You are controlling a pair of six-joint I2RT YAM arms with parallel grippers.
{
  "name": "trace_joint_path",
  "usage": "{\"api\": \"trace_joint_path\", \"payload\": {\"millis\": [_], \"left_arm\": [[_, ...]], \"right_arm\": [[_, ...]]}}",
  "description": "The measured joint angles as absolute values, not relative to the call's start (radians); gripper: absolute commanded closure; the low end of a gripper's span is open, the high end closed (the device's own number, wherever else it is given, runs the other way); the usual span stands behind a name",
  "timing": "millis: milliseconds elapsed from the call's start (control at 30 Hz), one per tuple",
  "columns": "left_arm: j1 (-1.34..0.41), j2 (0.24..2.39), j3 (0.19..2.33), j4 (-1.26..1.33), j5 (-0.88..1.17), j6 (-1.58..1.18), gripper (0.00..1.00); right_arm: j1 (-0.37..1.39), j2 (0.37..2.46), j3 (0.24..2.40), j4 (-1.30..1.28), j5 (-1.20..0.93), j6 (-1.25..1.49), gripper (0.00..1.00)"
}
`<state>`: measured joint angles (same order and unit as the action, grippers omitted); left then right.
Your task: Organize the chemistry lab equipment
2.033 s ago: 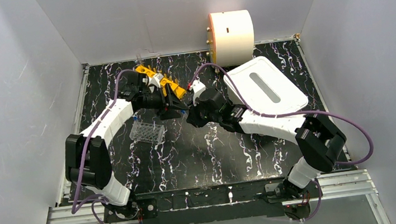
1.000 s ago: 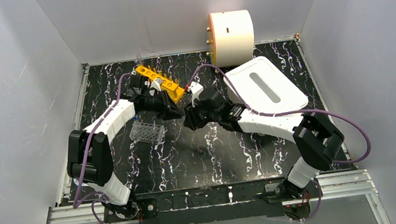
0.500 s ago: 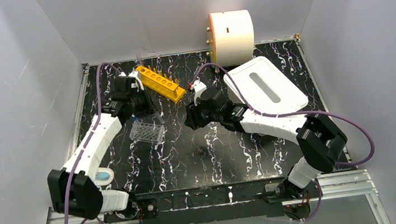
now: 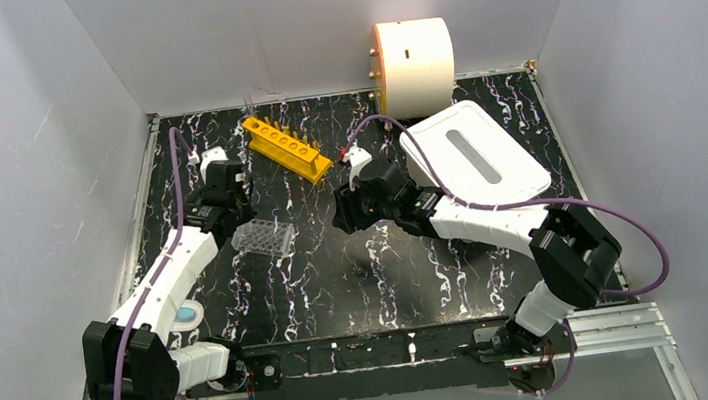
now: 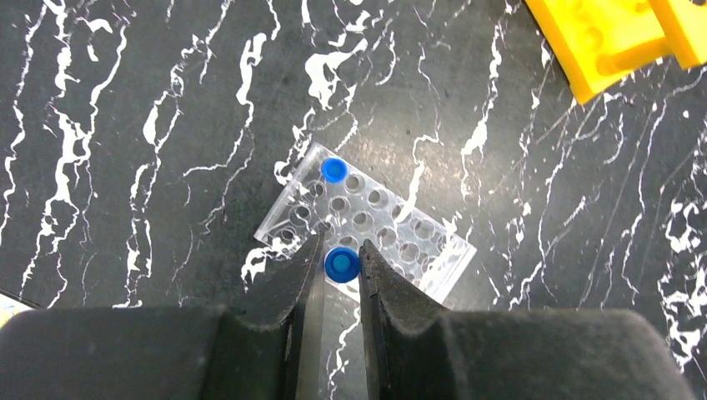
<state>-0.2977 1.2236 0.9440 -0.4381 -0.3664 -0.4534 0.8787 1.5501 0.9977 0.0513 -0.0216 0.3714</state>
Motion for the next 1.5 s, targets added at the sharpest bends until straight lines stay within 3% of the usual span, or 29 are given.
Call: {"api": "trace_joint_path", "payload": {"millis": [333, 867, 1500], "left_arm": [[-0.298, 1.222, 0.839, -0.273, -0.495, -0.396, 0.95], [-0.298, 1.216, 0.701, -0.056, -0.509, -0.396, 0.95], [-0.298, 1.245, 0.694, 0.046, -0.508, -0.390, 0.93]], "right_arm": [[0.878, 1.551, 0.998, 0.051, 0.003, 0.371, 0.48], [0.878, 1.588, 1.008, 0.022, 0.004, 0.352, 0.47], [0.870, 1.630, 1.038, 0.000, 0.003, 0.342, 0.47]]}}
